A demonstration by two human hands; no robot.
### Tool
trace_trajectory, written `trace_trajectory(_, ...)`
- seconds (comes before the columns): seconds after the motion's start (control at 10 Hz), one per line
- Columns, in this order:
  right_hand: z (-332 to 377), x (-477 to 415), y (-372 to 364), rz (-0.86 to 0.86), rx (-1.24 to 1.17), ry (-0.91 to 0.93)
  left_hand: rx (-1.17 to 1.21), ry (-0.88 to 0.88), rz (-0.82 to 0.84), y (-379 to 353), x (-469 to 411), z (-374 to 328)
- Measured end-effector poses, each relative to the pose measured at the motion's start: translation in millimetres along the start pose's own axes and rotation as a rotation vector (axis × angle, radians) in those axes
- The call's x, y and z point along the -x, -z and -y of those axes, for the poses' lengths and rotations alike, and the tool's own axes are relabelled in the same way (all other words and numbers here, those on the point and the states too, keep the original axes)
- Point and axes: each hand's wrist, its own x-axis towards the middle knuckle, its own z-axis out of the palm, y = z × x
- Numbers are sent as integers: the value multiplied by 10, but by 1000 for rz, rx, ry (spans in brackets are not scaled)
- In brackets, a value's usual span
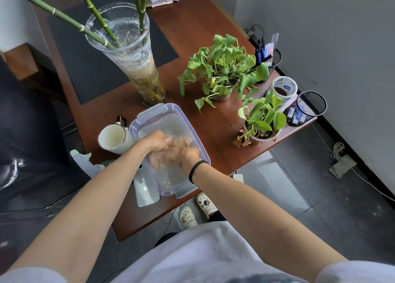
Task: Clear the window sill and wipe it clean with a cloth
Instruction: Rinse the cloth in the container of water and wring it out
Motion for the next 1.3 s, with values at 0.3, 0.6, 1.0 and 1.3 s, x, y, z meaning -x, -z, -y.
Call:
trace_trajectory(0.3,164,-61,142,150,1605,620,-148,101,-262,-116,-19,-6)
trace_trajectory(0.6,204,-102,161,149,1699,676,-168,92,-279,-80,9,-23)
trace_trajectory(1.0,44,-34,196,1,1443,608,-488,20,-338,4,121,-116)
trace_trajectory(1.3,68,-49,235,228,1643,787,-305,-20,-254,80,148,-35)
